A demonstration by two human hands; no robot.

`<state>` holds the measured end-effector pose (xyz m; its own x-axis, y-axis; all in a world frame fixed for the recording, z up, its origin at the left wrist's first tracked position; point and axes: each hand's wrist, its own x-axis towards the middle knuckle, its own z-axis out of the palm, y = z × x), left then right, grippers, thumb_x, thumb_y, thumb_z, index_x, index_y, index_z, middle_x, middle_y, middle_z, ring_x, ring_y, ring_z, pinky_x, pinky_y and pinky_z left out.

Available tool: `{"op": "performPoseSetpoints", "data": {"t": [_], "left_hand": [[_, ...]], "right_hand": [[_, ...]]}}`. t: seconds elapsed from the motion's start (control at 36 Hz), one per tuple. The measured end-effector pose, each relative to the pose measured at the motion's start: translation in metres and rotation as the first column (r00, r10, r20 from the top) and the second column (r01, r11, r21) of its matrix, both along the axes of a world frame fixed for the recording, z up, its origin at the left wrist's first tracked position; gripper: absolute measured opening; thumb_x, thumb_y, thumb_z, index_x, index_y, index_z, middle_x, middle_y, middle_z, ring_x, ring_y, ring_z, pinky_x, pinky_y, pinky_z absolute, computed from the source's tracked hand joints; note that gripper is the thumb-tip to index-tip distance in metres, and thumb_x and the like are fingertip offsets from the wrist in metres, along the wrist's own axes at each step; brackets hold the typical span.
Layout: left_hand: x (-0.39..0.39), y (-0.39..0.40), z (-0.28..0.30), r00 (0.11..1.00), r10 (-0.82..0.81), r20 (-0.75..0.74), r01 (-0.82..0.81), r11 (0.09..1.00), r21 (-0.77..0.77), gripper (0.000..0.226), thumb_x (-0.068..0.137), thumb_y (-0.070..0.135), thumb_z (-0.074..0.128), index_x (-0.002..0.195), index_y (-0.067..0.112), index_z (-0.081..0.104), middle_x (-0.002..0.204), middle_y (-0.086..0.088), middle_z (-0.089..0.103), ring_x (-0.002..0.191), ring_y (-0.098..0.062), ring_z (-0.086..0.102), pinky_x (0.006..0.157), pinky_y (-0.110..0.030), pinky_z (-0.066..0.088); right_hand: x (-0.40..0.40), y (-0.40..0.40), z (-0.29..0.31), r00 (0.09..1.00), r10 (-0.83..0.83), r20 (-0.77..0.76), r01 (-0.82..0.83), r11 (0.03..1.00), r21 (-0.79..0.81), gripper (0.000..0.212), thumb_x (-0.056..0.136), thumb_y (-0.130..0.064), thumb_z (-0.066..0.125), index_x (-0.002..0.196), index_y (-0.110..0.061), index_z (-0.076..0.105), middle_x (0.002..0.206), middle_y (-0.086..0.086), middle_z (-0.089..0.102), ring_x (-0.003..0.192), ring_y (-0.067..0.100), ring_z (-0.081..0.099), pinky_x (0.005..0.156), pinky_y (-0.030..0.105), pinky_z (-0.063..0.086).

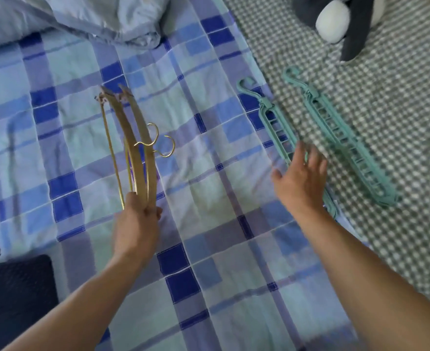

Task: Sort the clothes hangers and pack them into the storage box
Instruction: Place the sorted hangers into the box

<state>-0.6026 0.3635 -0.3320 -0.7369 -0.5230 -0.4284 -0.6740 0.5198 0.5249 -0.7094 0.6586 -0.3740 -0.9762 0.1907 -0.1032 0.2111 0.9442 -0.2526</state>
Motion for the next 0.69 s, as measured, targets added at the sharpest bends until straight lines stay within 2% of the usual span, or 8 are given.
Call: {"op": "performPoseSetpoints", "data": {"t": [0.08, 0.17, 0.25, 0.42, 0.47, 0.56, 0.64, 0.69], "left_hand": [[-0.003, 0.013, 0.0, 0.999, -0.013, -0.041, 0.013, 1.0, 0.006, 0.007, 0.102, 0.024, 0.045, 0.097, 0.019, 0.043, 0.092, 0.0, 0.07, 0.085, -0.033, 0.064, 0.072, -0.045, 0.052], [-0.009, 0.026, -0.007, 0.999, -0.019, -0.047, 0.022, 0.998, 0.063, 0.006, 0.103, 0.018, 0.041, 0.099, 0.021, 0.044, 0.092, 0.004, 0.071, 0.082, -0.02, 0.07, 0.07, -0.042, 0.055], [-0.01, 0.033, -0.013, 0.998, -0.046, -0.031, 0.049, 0.995, 0.092, 0.02, 0.101, 0.012, 0.039, 0.09, 0.029, 0.04, 0.089, 0.008, 0.07, 0.078, -0.018, 0.071, 0.066, -0.044, 0.056], [0.001, 0.039, -0.013, 0.995, -0.1, 0.014, 0.099, 0.993, 0.071, 0.024, 0.099, 0.008, 0.041, 0.087, 0.028, 0.038, 0.086, 0.01, 0.07, 0.078, -0.016, 0.071, 0.061, -0.043, 0.055], [0.006, 0.039, -0.008, 0.995, -0.089, 0.039, 0.085, 0.992, 0.092, 0.025, 0.098, 0.005, 0.042, 0.088, 0.028, 0.039, 0.087, 0.008, 0.07, 0.079, -0.016, 0.07, 0.061, -0.039, 0.054], [0.012, 0.037, 0.006, 0.996, -0.064, 0.06, 0.056, 0.992, 0.114, 0.021, 0.097, 0.005, 0.042, 0.091, 0.025, 0.042, 0.088, 0.008, 0.072, 0.079, -0.015, 0.07, 0.062, -0.035, 0.052], [0.021, 0.036, 0.028, 0.998, 0.013, 0.054, -0.024, 0.981, 0.193, 0.014, 0.099, 0.007, 0.046, 0.1, 0.019, 0.053, 0.092, 0.005, 0.075, 0.076, -0.016, 0.073, 0.065, -0.033, 0.055], [0.032, 0.034, 0.057, 0.996, 0.075, 0.047, -0.085, 0.956, 0.282, 0.014, 0.101, 0.01, 0.05, 0.103, 0.02, 0.059, 0.093, 0.002, 0.077, 0.077, -0.017, 0.074, 0.064, -0.03, 0.054]], "right_hand": [[-0.02, 0.029, -0.012, 0.982, 0.055, 0.183, -0.079, 0.989, 0.127, 0.083, 0.092, -0.048, 0.056, 0.152, 0.002, 0.027, 0.145, 0.028, 0.042, 0.131, 0.042, 0.039, 0.112, 0.048, 0.028], [-0.038, 0.051, -0.005, 0.992, 0.118, -0.032, -0.113, 0.985, 0.13, 0.068, 0.088, -0.041, 0.062, 0.135, 0.007, 0.047, 0.127, 0.028, 0.054, 0.119, 0.042, 0.047, 0.104, 0.051, 0.039], [-0.06, 0.08, 0.007, 0.989, 0.012, -0.147, 0.007, 0.992, 0.128, 0.067, 0.084, -0.036, 0.067, 0.129, 0.009, 0.047, 0.123, 0.029, 0.052, 0.116, 0.042, 0.046, 0.1, 0.051, 0.038], [-0.078, 0.129, -0.025, 0.959, -0.185, 0.215, 0.157, 0.977, 0.143, 0.086, 0.091, -0.053, 0.061, 0.15, -0.003, 0.021, 0.151, 0.027, 0.029, 0.138, 0.044, 0.03, 0.115, 0.052, 0.03], [-0.079, 0.127, -0.025, 0.952, -0.175, 0.251, 0.149, 0.982, 0.119, 0.083, 0.091, -0.044, 0.065, 0.152, -0.012, 0.017, 0.147, 0.025, 0.035, 0.13, 0.044, 0.041, 0.106, 0.055, 0.042], [-0.077, 0.116, -0.007, 0.951, -0.179, 0.252, 0.17, 0.984, 0.059, 0.078, 0.088, -0.023, 0.072, 0.15, -0.018, 0.024, 0.135, 0.022, 0.044, 0.106, 0.039, 0.059, 0.083, 0.052, 0.058], [-0.054, 0.089, 0.022, 0.954, -0.223, 0.2, 0.229, 0.973, -0.009, 0.074, 0.086, -0.024, 0.072, 0.146, -0.017, 0.029, 0.127, 0.019, 0.05, 0.102, 0.038, 0.06, 0.08, 0.047, 0.057], [-0.023, 0.057, 0.055, 0.961, -0.219, 0.171, 0.245, 0.957, -0.152, 0.068, 0.086, -0.028, 0.069, 0.142, -0.018, 0.032, 0.12, 0.014, 0.054, 0.098, 0.036, 0.061, 0.079, 0.044, 0.055]]}}
